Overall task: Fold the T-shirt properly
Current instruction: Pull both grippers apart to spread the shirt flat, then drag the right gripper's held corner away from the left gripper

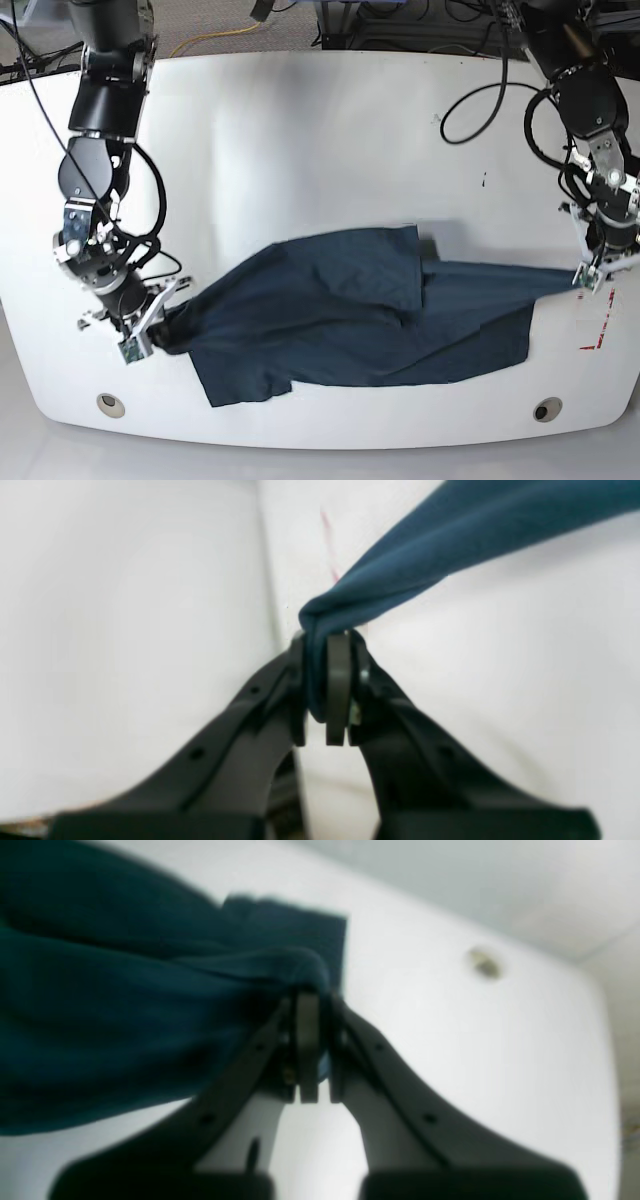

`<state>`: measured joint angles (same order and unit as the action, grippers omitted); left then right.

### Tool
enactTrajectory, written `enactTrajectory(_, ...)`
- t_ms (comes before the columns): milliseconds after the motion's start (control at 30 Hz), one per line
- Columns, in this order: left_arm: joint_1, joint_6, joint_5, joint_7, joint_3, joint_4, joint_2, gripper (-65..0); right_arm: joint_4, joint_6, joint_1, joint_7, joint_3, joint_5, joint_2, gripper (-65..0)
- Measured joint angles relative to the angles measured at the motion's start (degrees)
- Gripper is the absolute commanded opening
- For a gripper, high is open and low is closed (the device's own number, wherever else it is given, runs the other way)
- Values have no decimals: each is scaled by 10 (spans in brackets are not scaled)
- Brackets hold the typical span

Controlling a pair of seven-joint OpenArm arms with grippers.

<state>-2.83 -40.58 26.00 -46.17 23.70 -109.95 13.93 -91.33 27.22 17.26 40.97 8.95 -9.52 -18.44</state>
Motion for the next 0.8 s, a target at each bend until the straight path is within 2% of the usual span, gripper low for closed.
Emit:
enactTrajectory(133,62,3,-6,9,15,0,-4,-647,-3,0,-59,-2,20,1,17,-650)
enactTrajectory(267,107,2,-18,21,30,1,-15,-647,-5,27,-96,1,44,3,32,-650)
enactTrajectory(333,124,1,-16,21,40,1,-18,-647,-4,33,-104,22,54,3,38,-650)
enactTrajectory(500,149,1,-16,22,43,1,-17,-649,-4,101,-105,85,99,-14,67,-650)
enactTrajectory(567,156,2,-15,33,42,1,-18,-649,-5,121,-106,120,126,-30,75,-628)
enactTrajectory(667,165,2,-16,45,42,1,-18,-649,-5,129,-106,179,157,-57,78,-587)
enactTrajectory(733,165,2,-15,45,42,1,-19,-649,-5,127,-107,196,177,-94,78,-523)
enactTrajectory(800,163,2,-15,51,42,2,-19,-649,-5,123,-116,208,200,-132,78,-430)
